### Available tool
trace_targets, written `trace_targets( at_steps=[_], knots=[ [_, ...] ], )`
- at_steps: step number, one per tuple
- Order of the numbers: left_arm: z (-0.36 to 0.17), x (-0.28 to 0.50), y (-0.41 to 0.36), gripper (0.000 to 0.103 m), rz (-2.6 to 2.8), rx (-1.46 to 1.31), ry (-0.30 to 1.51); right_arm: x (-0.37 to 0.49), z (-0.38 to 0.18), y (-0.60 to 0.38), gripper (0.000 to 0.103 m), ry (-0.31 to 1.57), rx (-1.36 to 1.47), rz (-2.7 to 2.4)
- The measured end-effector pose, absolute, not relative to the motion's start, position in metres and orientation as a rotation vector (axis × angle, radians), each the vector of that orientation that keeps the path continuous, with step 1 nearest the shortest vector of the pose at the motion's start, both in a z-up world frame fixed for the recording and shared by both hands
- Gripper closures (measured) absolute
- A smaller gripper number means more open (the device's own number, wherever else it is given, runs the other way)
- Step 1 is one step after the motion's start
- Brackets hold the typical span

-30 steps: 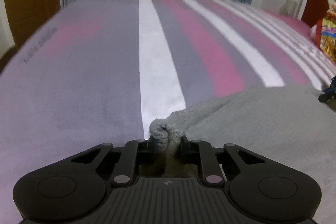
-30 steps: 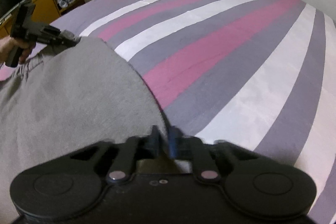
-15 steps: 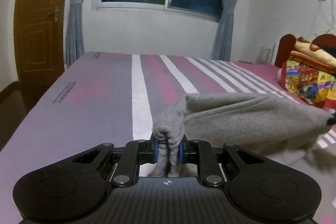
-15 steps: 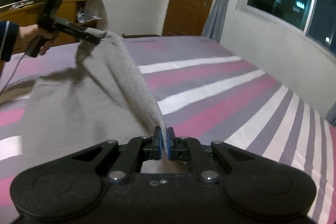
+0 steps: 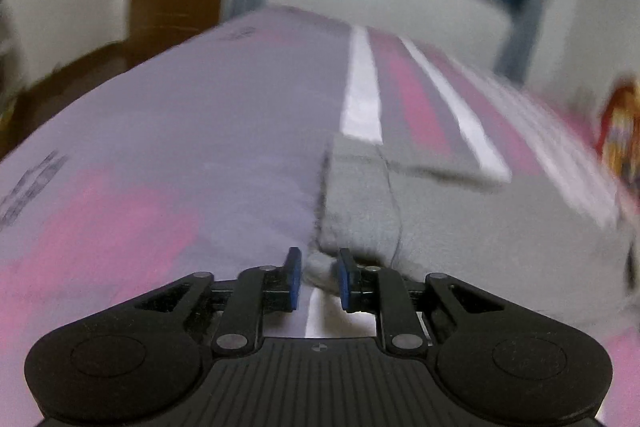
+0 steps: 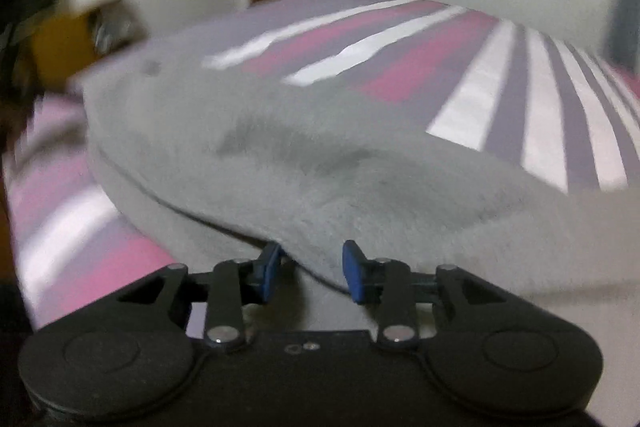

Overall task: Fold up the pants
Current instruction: 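Lift the waistband and fold it over toward the cuffs with both grippers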

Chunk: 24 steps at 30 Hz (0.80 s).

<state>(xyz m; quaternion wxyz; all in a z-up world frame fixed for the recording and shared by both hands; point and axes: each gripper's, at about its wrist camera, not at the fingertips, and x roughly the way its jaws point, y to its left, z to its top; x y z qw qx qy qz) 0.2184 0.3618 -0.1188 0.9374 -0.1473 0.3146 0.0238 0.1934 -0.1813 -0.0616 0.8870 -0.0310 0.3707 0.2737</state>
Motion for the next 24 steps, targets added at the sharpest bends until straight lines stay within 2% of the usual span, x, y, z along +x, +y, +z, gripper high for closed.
trace_targets(
  at_steps=[4,8,10,11,12,13,16,17,18,19,20,22,24],
  knots=[
    [-0.123,0.187,0.385,0.084,0.001,-0.674,0.561,0.186,-0.063,-0.202,0.056,0.799,0.170,0.536],
    [-0.139,0.191,0.366,0.083,-0.067,-0.772,0.606,0.205,-0.087,-0.233,0.053,0.884,0.491,0.437],
    [-0.145,0.197,0.355,0.072,-0.071,-0.772,0.639,0.209,-0.094,-0.242,0.053,0.884,0.577,0.405],
    [-0.148,0.199,0.352,0.054,-0.060,-0.775,0.645,0.212,-0.095,-0.245,0.052,0.889,0.597,0.382],
    [-0.151,0.202,0.350,0.043,-0.048,-0.784,0.647,0.216,-0.096,-0.245,0.052,0.894,0.596,0.358],
    [-0.154,0.205,0.349,0.043,-0.040,-0.794,0.647,0.219,-0.097,-0.246,0.051,0.904,0.592,0.343],
    [-0.154,0.206,0.347,0.043,-0.021,-0.816,0.639,0.231,-0.110,-0.243,0.052,0.951,0.600,0.311],
    [-0.156,0.213,0.346,0.044,-0.012,-0.816,0.639,0.236,-0.112,-0.243,0.055,0.957,0.595,0.299],
    [-0.155,0.211,0.347,0.051,-0.004,-0.812,0.638,0.240,-0.114,-0.243,0.057,0.964,0.583,0.278],
    [-0.154,0.220,0.345,0.058,0.008,-0.799,0.646,0.242,-0.114,-0.243,0.065,0.960,0.582,0.262],
    [-0.152,0.225,0.346,0.073,0.028,-0.783,0.658,0.247,-0.116,-0.242,0.076,0.959,0.573,0.251],
    [-0.149,0.224,0.350,0.075,0.028,-0.790,0.661,0.247,-0.117,-0.241,0.090,0.953,0.554,0.252],
    [-0.146,0.228,0.349,0.081,0.027,-0.765,0.665,0.242,-0.117,-0.241,0.093,0.942,0.531,0.266]
  ],
)
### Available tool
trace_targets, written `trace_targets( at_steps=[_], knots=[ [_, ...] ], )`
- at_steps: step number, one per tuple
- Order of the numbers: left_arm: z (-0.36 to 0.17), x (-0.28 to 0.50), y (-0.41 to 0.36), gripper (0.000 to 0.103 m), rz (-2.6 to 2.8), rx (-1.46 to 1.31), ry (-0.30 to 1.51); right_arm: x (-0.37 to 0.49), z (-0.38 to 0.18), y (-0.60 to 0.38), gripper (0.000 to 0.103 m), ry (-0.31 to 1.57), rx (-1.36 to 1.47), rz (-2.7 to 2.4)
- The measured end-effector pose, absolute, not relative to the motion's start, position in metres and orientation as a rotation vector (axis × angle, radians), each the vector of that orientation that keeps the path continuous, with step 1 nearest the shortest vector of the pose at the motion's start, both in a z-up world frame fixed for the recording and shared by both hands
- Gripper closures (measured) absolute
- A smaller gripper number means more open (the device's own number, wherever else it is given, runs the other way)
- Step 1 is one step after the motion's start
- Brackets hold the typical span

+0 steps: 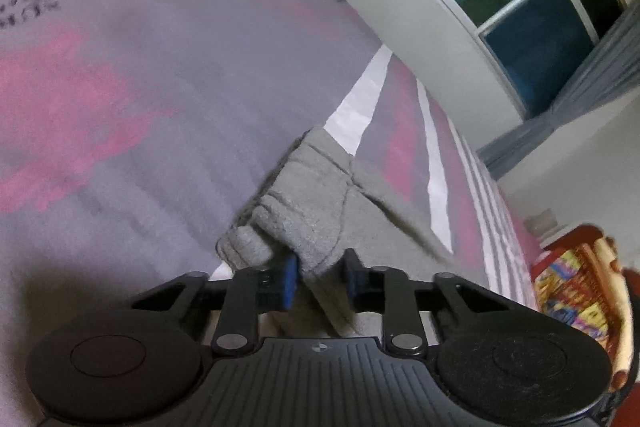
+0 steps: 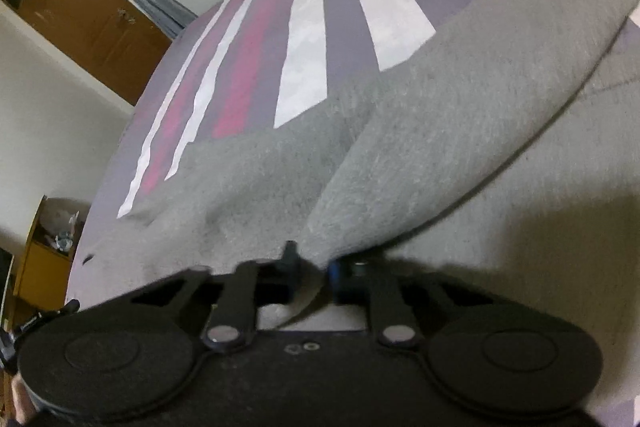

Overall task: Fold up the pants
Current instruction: 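Lift the waistband and fold it over toward the cuffs with both grippers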

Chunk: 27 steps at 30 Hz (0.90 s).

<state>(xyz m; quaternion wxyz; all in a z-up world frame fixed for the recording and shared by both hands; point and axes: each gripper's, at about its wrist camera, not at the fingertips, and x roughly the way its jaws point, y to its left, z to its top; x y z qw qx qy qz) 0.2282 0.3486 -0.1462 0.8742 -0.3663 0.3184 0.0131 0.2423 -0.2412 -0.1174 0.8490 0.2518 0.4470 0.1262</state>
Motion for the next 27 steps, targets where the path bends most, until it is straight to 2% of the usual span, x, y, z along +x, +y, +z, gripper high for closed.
trace_targets(
  at_steps=[7,9,12,14,17,18,19,20,21,22,23,27],
  knots=[
    [-0.110,0.230,0.348,0.083,-0.032,-0.750,0.517,0.194,-0.085,-0.246,0.094,0.787,0.508,0.359],
    [-0.114,0.230,0.351,0.083,-0.022,-0.720,0.560,0.178,-0.076,-0.248,0.094,0.759,0.505,0.378],
    [-0.147,0.238,0.348,0.083,0.044,-0.644,0.737,0.162,-0.101,-0.245,0.093,0.823,0.439,0.361],
    [-0.153,0.232,0.349,0.083,0.050,-0.673,0.721,0.166,-0.133,-0.246,0.092,0.921,0.455,0.337],
    [-0.141,0.230,0.343,0.083,0.066,-0.654,0.724,0.161,-0.140,-0.254,0.093,0.908,0.532,0.324],
    [-0.135,0.227,0.340,0.082,0.081,-0.641,0.723,0.160,-0.140,-0.254,0.091,0.906,0.517,0.320],
    [-0.128,0.225,0.336,0.080,0.099,-0.621,0.719,0.157,-0.140,-0.255,0.082,0.902,0.502,0.319],
    [-0.118,0.220,0.328,0.069,0.125,-0.571,0.711,0.154,-0.132,-0.255,0.072,0.886,0.493,0.301],
    [-0.110,0.216,0.322,0.047,0.146,-0.518,0.696,0.145,-0.123,-0.259,0.063,0.846,0.483,0.274],
    [-0.104,0.214,0.313,0.037,0.163,-0.469,0.682,0.141,-0.113,-0.258,0.044,0.804,0.472,0.251],
    [-0.102,0.212,0.311,0.031,0.184,-0.429,0.687,0.136,-0.104,-0.262,0.042,0.761,0.452,0.221],
    [-0.109,0.229,0.300,0.031,0.241,-0.360,0.787,0.155,-0.088,-0.267,0.042,0.772,0.343,0.094]
  ],
)
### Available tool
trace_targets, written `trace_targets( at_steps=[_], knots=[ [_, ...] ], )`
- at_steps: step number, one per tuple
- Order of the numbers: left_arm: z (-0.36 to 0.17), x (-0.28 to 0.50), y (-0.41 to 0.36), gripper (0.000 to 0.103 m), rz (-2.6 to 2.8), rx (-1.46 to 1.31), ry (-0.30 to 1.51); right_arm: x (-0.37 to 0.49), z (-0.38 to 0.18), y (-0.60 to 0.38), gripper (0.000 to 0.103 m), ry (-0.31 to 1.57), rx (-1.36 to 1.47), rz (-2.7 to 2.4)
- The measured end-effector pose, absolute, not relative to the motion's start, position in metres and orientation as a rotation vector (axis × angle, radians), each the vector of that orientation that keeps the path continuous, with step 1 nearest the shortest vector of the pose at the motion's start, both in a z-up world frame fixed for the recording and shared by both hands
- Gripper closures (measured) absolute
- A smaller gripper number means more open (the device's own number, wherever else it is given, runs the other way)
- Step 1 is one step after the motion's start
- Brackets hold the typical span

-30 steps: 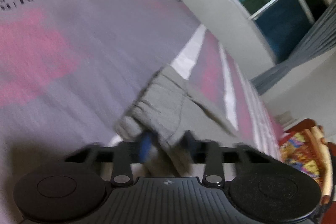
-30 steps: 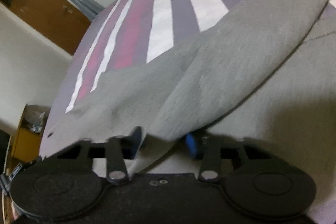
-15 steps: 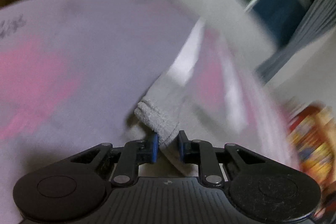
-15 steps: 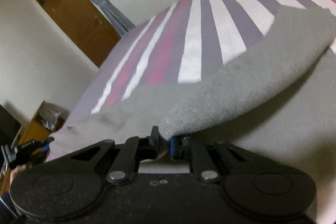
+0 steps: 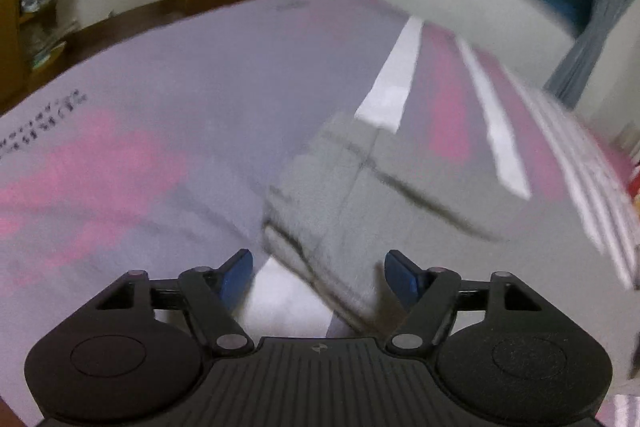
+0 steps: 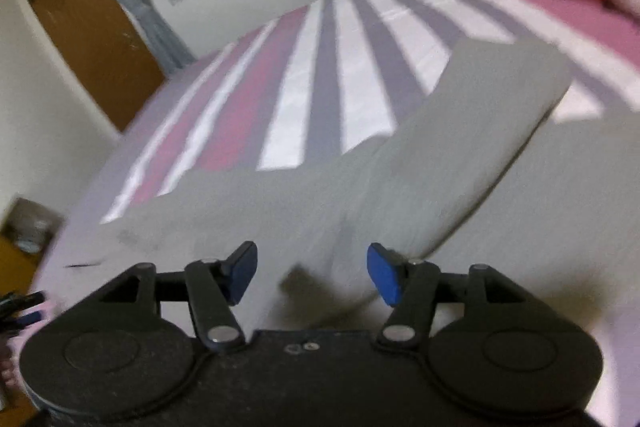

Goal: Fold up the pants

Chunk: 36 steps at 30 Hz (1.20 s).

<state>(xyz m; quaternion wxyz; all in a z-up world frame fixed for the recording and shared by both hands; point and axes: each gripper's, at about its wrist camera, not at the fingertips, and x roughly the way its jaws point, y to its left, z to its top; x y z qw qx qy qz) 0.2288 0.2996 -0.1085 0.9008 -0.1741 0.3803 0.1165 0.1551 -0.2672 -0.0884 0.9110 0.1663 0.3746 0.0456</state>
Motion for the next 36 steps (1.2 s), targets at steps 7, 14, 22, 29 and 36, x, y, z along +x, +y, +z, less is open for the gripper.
trace_targets(
  at_steps=[7,14,22,29,36],
  knots=[
    [-0.132,0.238,0.288,0.020,0.257,-0.353,0.830,0.239,-0.089,-0.262,0.042,0.924,0.148,-0.081],
    [-0.136,0.234,0.291,0.019,0.226,-0.344,0.828,0.235,-0.083,-0.277,0.099,0.938,0.019,0.007],
    [-0.143,0.241,0.289,0.019,0.213,-0.349,0.829,0.138,-0.113,-0.342,0.089,0.949,0.204,0.002],
    [-0.145,0.243,0.287,0.018,0.220,-0.349,0.835,0.177,-0.071,-0.334,0.050,0.819,0.024,0.057],
    [-0.145,0.245,0.290,0.017,0.205,-0.346,0.846,0.203,-0.077,-0.326,0.100,0.821,-0.192,0.013]
  ],
)
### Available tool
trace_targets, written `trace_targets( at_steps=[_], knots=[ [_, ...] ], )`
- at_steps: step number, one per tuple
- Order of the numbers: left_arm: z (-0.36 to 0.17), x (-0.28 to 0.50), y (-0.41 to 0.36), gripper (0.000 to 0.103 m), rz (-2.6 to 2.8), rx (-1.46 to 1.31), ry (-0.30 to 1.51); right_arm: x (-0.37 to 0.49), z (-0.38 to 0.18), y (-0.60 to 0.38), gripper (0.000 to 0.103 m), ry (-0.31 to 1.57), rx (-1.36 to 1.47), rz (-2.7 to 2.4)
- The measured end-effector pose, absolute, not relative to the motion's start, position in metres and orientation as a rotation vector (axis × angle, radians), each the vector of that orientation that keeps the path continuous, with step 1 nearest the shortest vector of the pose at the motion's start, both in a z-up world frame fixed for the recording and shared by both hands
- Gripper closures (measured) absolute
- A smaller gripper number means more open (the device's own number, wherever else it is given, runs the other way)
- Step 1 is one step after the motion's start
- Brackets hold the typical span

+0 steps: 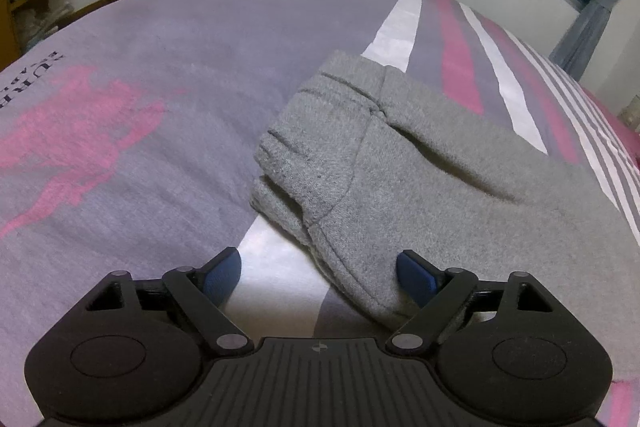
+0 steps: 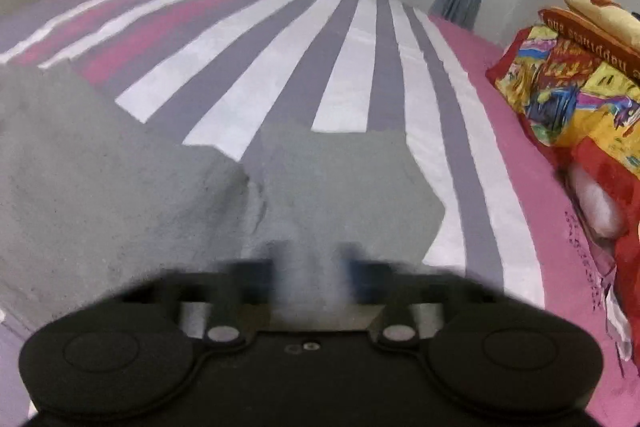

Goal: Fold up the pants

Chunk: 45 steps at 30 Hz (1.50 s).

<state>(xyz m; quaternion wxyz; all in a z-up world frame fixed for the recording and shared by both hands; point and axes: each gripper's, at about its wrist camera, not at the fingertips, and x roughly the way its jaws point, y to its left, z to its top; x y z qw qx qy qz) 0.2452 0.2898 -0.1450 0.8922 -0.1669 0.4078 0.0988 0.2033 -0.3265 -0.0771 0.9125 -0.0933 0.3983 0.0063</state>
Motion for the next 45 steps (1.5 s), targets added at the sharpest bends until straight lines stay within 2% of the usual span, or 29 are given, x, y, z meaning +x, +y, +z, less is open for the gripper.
trace_targets(
  at_steps=[4,8,9,10,11,12,13,16,21,22,23,24,25,26,30,32,35,39,40,45],
  knots=[
    [-0.146,0.244,0.288,0.017,0.205,-0.336,0.841,0.149,-0.062,-0.375,0.100,0.730,0.052,-0.098],
    [-0.147,0.245,0.284,0.016,0.209,-0.330,0.844,0.135,-0.112,-0.424,0.098,0.902,0.161,-0.128],
    [-0.146,0.246,0.284,0.016,0.211,-0.331,0.847,0.132,-0.114,-0.426,0.096,0.895,0.143,-0.096],
    [-0.146,0.246,0.284,0.016,0.212,-0.331,0.849,0.128,-0.110,-0.423,0.082,0.868,0.102,-0.091],
    [-0.146,0.246,0.284,0.016,0.213,-0.331,0.850,0.124,-0.103,-0.418,0.056,0.824,0.039,-0.097],
    [-0.146,0.247,0.283,0.016,0.216,-0.333,0.851,0.120,-0.097,-0.411,0.047,0.776,-0.032,-0.084],
    [-0.146,0.247,0.283,0.016,0.218,-0.335,0.852,0.119,-0.092,-0.403,0.046,0.745,-0.101,-0.047],
    [-0.147,0.248,0.281,0.014,0.228,-0.334,0.852,0.125,-0.092,-0.376,0.048,0.736,-0.277,0.085],
    [-0.147,0.250,0.283,0.014,0.227,-0.336,0.860,0.143,-0.127,-0.320,0.047,0.718,-0.767,0.195],
    [-0.146,0.250,0.283,0.014,0.226,-0.338,0.862,0.147,-0.134,-0.314,0.050,0.703,-0.838,0.198],
    [-0.146,0.250,0.284,0.014,0.224,-0.338,0.863,0.152,-0.136,-0.310,0.060,0.691,-0.869,0.199],
    [-0.146,0.251,0.284,0.014,0.223,-0.337,0.865,0.158,-0.131,-0.311,0.082,0.703,-0.833,0.196],
    [-0.146,0.251,0.284,0.014,0.222,-0.337,0.866,0.169,-0.119,-0.316,0.097,0.707,-0.760,0.149],
    [-0.146,0.251,0.285,0.014,0.220,-0.335,0.866,0.172,-0.102,-0.327,0.099,0.664,-0.658,0.095],
    [-0.147,0.251,0.286,0.013,0.210,-0.332,0.865,0.161,-0.029,-0.410,0.099,0.504,-0.130,-0.104],
    [-0.147,0.251,0.287,0.013,0.205,-0.329,0.863,0.144,-0.017,-0.456,0.099,0.462,0.097,-0.177],
    [-0.148,0.251,0.286,0.013,0.203,-0.329,0.863,0.118,-0.039,-0.515,0.099,0.472,0.374,-0.244],
    [-0.146,0.252,0.286,0.012,0.203,-0.328,0.874,0.119,-0.127,-0.570,0.099,0.655,0.666,-0.287],
    [-0.146,0.252,0.286,0.013,0.203,-0.328,0.878,0.118,-0.137,-0.574,0.099,0.637,0.714,-0.270],
    [-0.146,0.252,0.286,0.012,0.203,-0.328,0.874,0.110,-0.125,-0.578,0.098,0.578,0.769,-0.241]
  ],
)
